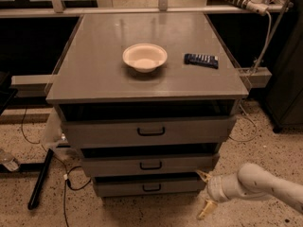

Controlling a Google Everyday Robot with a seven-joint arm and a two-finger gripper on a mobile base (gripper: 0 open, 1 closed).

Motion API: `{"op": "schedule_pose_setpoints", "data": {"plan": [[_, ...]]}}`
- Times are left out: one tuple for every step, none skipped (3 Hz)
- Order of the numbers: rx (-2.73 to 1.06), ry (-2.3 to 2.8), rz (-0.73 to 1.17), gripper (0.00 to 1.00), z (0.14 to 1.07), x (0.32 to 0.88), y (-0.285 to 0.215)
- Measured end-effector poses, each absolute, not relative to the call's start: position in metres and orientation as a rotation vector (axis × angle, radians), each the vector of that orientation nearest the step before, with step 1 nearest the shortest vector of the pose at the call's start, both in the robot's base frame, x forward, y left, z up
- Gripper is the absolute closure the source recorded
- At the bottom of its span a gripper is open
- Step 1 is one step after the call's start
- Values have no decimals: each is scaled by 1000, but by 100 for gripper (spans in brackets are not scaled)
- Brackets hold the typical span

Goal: Open bottom drawer

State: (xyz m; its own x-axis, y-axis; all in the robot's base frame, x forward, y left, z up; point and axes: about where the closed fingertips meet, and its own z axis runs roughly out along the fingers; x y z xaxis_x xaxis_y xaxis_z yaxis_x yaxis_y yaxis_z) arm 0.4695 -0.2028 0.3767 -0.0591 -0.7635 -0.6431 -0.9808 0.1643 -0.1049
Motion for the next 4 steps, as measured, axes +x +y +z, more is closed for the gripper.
{"op": "schedule_pose_setpoints", "data": {"plan": [[-1661,1839,493,0,332,477,-198],[-1618,1772,519,0,305,490,-196],[-1470,1714,577,0,286,509,-206],[-1471,1714,579,0,285,509,-205]]}}
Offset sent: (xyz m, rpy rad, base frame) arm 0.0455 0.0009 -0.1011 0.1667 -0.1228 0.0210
